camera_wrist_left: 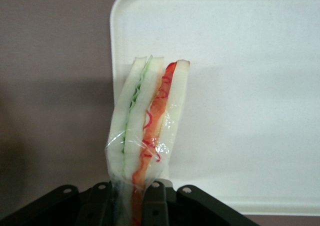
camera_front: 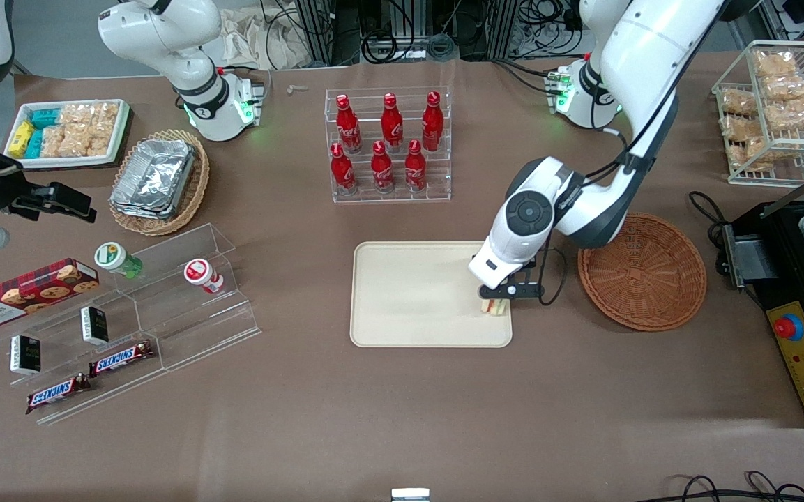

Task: Place sandwich from basket to tray
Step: 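Lower the sandwich onto the white tray and open the left gripper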

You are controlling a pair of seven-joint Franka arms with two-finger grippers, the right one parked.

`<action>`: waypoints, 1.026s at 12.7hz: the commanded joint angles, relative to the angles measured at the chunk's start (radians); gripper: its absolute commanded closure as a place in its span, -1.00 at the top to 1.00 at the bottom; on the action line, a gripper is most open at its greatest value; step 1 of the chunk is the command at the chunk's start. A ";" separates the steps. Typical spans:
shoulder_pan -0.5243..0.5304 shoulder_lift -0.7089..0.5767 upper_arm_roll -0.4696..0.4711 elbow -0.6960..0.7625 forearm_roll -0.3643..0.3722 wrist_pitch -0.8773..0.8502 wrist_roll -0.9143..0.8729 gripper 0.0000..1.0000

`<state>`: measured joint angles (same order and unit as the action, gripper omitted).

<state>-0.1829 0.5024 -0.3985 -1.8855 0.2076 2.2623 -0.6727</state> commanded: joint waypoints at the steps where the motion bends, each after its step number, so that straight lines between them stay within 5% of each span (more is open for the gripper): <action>1: -0.023 0.054 0.004 0.037 0.047 0.009 -0.002 -1.00; 3: -0.023 0.074 0.004 0.039 0.073 0.011 -0.025 -1.00; 4: -0.021 0.082 0.006 0.055 0.076 0.010 -0.015 -0.38; 5: -0.021 0.090 0.006 0.065 0.090 0.006 -0.012 0.58; 6: -0.023 0.090 0.004 0.068 0.101 0.006 -0.018 1.00; 9: -0.026 0.081 0.001 0.169 0.096 -0.090 -0.021 1.00; 13: -0.020 0.024 -0.022 0.357 0.081 -0.424 -0.008 1.00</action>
<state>-0.1965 0.5579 -0.4088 -1.6051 0.2829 1.9629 -0.6754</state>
